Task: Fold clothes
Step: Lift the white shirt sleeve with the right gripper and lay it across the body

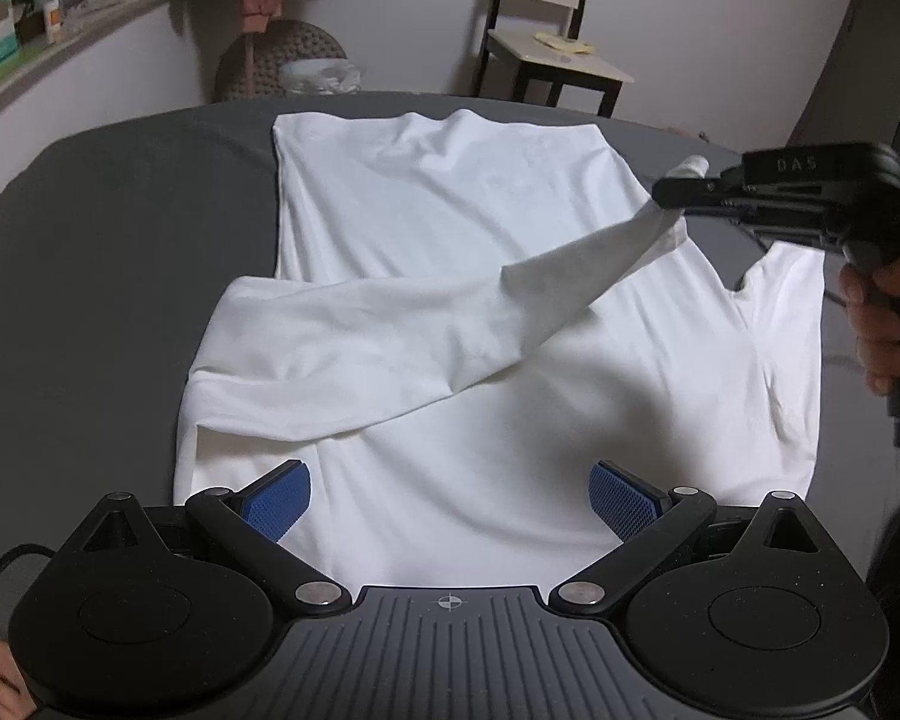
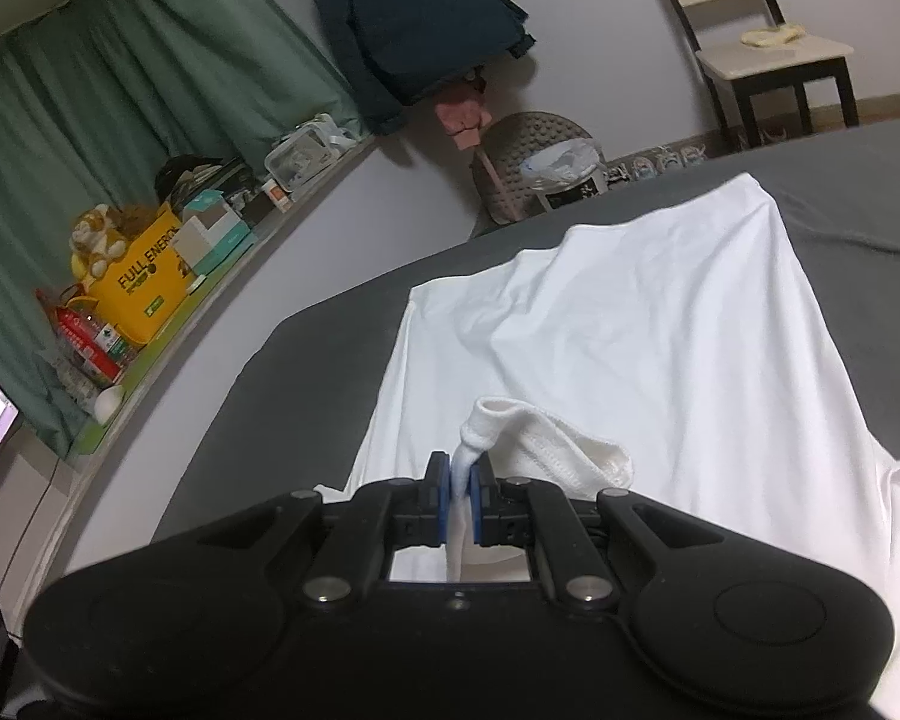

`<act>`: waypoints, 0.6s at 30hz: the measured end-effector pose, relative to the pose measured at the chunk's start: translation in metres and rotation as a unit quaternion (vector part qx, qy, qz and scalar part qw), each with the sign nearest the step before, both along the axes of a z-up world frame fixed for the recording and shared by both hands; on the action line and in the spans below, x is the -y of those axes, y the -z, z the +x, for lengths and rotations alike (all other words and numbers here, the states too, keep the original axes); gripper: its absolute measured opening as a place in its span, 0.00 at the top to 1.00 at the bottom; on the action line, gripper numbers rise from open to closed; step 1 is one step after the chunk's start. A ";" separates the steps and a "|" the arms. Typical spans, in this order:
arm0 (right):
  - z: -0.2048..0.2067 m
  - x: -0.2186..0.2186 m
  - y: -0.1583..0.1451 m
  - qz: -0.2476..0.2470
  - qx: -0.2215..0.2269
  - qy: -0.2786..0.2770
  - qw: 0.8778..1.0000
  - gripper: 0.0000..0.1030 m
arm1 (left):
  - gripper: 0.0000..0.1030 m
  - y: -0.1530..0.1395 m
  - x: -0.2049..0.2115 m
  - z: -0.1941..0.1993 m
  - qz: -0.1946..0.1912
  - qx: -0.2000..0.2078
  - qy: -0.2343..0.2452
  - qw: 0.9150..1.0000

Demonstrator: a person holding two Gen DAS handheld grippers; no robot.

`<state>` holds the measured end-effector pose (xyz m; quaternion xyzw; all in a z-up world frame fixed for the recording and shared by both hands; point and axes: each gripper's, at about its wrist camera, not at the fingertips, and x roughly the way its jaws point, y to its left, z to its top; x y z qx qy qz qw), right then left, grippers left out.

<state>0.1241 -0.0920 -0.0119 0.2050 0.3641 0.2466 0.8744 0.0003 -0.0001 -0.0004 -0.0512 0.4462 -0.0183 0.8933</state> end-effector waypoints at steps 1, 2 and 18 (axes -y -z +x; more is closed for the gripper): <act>-0.001 0.000 0.000 0.007 -0.003 0.001 1.000 0.91 | 0.03 0.000 0.000 0.000 0.005 0.000 -0.004 1.000; -0.002 0.000 0.000 0.013 -0.006 0.002 1.000 0.91 | 0.03 0.000 0.000 0.000 0.006 -0.001 -0.010 1.000; 0.006 0.004 0.010 0.033 -0.055 0.027 0.998 0.92 | 0.03 0.005 -0.013 0.001 0.014 -0.011 -0.032 0.999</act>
